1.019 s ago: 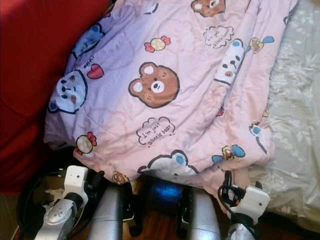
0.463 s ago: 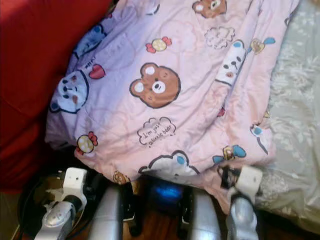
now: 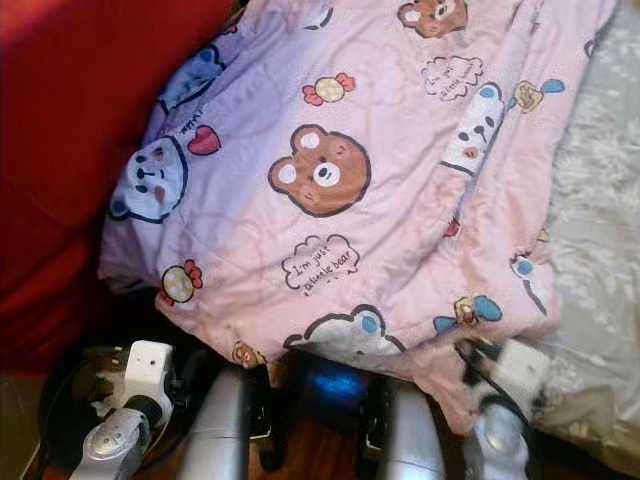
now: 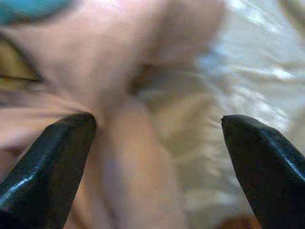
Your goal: Clean up the room
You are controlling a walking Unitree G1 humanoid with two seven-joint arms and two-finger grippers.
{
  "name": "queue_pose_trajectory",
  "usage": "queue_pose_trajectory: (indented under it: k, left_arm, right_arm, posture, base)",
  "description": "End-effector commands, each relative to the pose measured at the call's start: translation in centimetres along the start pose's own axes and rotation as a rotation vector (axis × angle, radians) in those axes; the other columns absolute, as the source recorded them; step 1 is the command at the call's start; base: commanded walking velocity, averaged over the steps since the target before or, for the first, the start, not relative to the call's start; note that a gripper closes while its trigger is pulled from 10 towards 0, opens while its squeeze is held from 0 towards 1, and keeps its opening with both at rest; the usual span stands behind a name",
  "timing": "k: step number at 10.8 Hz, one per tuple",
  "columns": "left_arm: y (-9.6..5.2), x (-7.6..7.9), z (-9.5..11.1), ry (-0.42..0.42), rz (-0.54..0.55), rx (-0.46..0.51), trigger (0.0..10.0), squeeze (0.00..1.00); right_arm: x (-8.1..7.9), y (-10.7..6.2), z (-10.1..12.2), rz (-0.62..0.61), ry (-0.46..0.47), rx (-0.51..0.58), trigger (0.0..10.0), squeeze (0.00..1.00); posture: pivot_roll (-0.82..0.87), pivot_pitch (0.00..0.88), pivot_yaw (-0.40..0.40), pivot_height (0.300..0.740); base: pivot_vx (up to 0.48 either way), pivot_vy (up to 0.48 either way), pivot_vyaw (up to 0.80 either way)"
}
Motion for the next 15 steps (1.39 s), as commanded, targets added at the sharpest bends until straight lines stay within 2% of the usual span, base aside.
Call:
queue_pose_trajectory:
  k: [1,2,4,6,7,10,14,15]
  left_arm:
    - [-1.0,-0.3,-1.7,0.006,0.005,-0.051,10.0,0.00]
    - [-1.0,-0.3,-1.7,0.008,0.004,-0.049,10.0,0.00]
    - [-0.9,0.0,-1.5,0.008,-0.003,-0.045,10.0,0.00]
    - [-0.9,0.2,-1.5,0.007,-0.006,-0.043,10.0,0.00]
    - [-0.9,0.2,-1.6,0.012,-0.006,-0.047,10.0,0.00]
    - [-1.1,0.4,-1.7,0.021,-0.013,-0.048,10.0,0.00]
    - [-1.2,0.3,-1.7,0.028,-0.015,-0.047,10.0,0.00]
    - [-1.2,0.3,-1.8,0.030,-0.013,-0.049,10.0,0.00]
  right_arm:
    - [2.1,-0.8,-1.9,-0.064,0.001,-0.057,10.0,0.00]
    - [2.4,-1.3,-2.4,-0.056,-0.009,-0.059,10.0,0.00]
    - [2.1,-1.2,-2.7,-0.039,-0.007,-0.083,10.0,0.00]
    - [0.0,-0.3,-2.0,0.034,0.001,-0.094,10.0,0.00]
    - [-0.2,-0.2,-1.8,0.043,-0.006,-0.095,10.0,0.00]
    - [-0.3,-0.7,-3.8,0.045,0.009,-0.191,10.0,0.00]
    - [-0.2,-0.6,-4.1,0.032,0.057,-0.227,10.0,0.00]
    - [-0.5,-0.3,-3.7,0.045,0.064,-0.219,9.1,0.00]
  posture:
    - [0.17,0.391,0.073,0.635]
    - [0.17,0.382,0.073,0.635]
    - [0.17,0.372,0.072,0.635]
    - [0.18,0.359,0.067,0.635]
    - [0.18,0.355,0.068,0.635]
    - [0.18,0.362,0.065,0.635]
    - [0.18,0.370,0.067,0.635]
    - [0.18,0.376,0.068,0.635]
  base:
    - [0.000,0.000,0.00]
    - [0.000,0.000,0.00]
    - [0.000,0.000,0.00]
    - [0.000,0.000,0.00]
    - [0.000,0.000,0.00]
    - [0.000,0.000,0.00]
    - [0.000,0.000,0.00]
    - [0.000,0.000,0.00]
Point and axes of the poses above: a point about 5 cm out from each wrist's last joint towards the gripper, its own y axis pointing out of the wrist towards the gripper, its own z axis along the axis of the wrist's last joint, x = y × z, the point moved 5 cm from there along y, pointing out of the wrist towards the gripper, and after that the axes turned 4 degrees about y, right-handed, at the moved point
